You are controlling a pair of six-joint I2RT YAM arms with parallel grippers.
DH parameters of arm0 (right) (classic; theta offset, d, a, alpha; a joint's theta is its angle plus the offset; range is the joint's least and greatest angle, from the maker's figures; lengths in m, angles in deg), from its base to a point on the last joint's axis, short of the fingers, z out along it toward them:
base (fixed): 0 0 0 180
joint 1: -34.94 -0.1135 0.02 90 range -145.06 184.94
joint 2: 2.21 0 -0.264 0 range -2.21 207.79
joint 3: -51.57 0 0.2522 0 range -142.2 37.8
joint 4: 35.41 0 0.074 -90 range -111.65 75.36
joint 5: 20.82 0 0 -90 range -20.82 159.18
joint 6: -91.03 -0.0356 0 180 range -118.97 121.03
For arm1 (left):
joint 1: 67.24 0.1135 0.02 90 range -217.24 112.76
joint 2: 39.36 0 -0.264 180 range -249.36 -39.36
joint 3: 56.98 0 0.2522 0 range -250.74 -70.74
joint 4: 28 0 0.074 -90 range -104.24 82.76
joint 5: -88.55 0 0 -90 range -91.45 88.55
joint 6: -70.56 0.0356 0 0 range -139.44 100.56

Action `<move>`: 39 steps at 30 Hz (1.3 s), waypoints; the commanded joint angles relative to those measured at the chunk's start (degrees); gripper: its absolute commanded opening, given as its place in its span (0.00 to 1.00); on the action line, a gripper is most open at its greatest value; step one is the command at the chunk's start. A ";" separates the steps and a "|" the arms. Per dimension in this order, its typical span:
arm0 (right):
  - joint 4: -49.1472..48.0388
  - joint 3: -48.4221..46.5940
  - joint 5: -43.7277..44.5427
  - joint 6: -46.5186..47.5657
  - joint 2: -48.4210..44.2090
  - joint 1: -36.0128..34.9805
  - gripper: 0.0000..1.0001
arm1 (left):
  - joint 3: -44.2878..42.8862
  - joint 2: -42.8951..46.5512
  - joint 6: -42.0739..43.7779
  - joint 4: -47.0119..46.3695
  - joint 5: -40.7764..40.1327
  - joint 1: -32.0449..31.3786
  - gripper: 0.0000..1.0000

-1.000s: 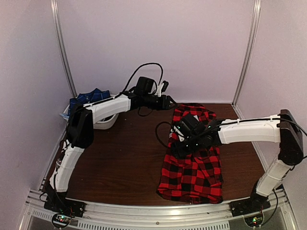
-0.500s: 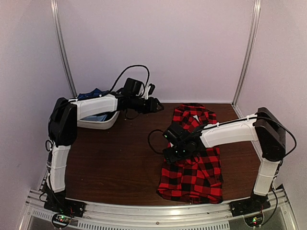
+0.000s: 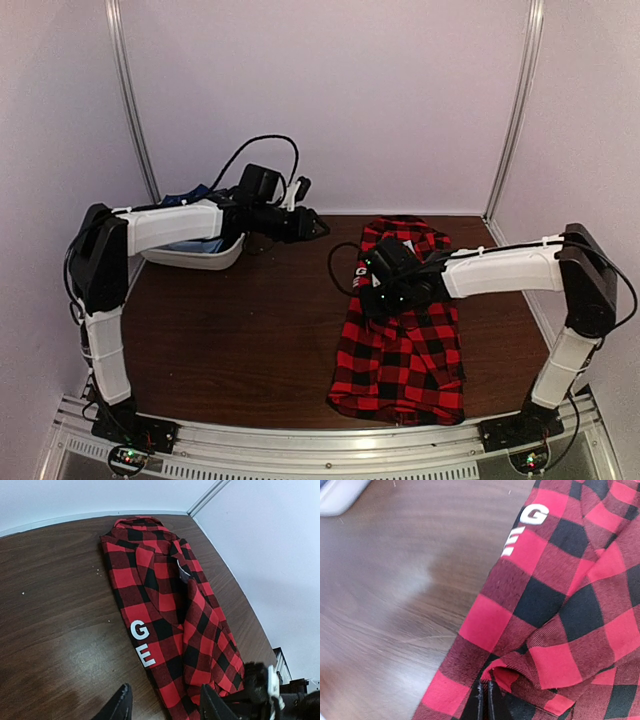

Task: Fold and stack the long sleeve shirts
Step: Pick up the sleeve from the rectangle-folded shirt, then pass from the right arm to the left

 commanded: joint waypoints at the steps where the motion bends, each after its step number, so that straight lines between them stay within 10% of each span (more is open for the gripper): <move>1: -9.20 4.02 -7.64 -3.14 -8.02 4.45 0.03 | 5.31 5.12 1.35 -5.59 1.93 -0.46 0.46; 13: -36.15 12.71 -26.58 -19.70 -13.73 15.18 0.00 | 14.20 6.77 3.52 -9.67 1.51 -7.39 0.48; 39: -39.53 12.39 -29.12 -23.19 -12.94 17.00 0.00 | 3.23 -1.49 6.12 -2.53 -14.32 -15.64 0.53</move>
